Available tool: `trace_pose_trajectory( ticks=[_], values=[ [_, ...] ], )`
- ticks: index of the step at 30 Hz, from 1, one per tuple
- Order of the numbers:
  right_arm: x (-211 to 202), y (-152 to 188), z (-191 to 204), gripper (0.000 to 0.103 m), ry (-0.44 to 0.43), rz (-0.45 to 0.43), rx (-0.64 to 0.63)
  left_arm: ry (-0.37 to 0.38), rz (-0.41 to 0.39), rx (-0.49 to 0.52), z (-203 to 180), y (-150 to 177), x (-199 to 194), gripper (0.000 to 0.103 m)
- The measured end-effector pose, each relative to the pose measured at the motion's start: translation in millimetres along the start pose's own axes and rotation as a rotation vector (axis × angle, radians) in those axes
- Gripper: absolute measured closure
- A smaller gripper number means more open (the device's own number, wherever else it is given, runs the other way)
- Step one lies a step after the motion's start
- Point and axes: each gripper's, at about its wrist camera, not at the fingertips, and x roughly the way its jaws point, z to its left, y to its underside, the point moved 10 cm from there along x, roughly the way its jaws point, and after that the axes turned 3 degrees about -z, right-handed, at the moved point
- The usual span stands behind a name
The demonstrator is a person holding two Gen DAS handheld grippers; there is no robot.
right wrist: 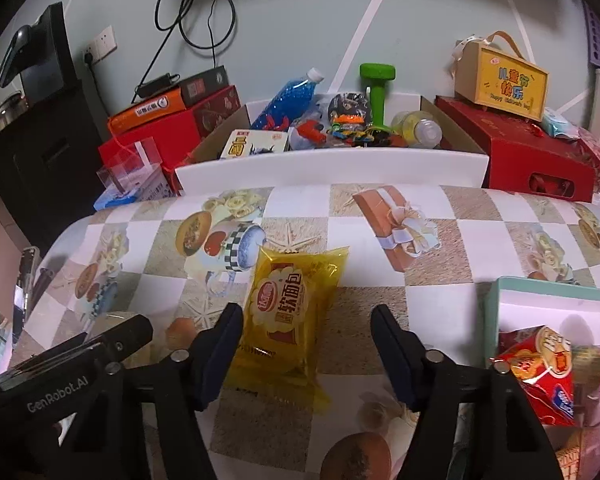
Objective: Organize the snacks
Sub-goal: 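Grasp the round bun bag with the left tool while the right tool grasps the yellow bread bag, then carry the bun bag with the left tool while the right tool carries the yellow bread bag to the tray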
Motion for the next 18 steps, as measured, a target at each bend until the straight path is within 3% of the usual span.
trace_pose_trajectory(
  ticks=[2, 7, 18],
  values=[
    [2.9, 1.3, 3.1, 0.039, -0.002, 0.003, -0.01, 0.019, 0.009, 0.005, -2.2, 1.5, 2.8, 0.027],
    [10.7, 7.2, 10.9, 0.045, -0.016, 0.019, -0.031, 0.015, 0.024, 0.032, -4.6, 5.8, 7.4, 0.037],
    [22.2, 13.4, 8.8, 0.05, -0.044, 0.037, 0.002, 0.0, 0.004, 0.072, -8.8, 4.4, 14.2, 0.039]
  ],
)
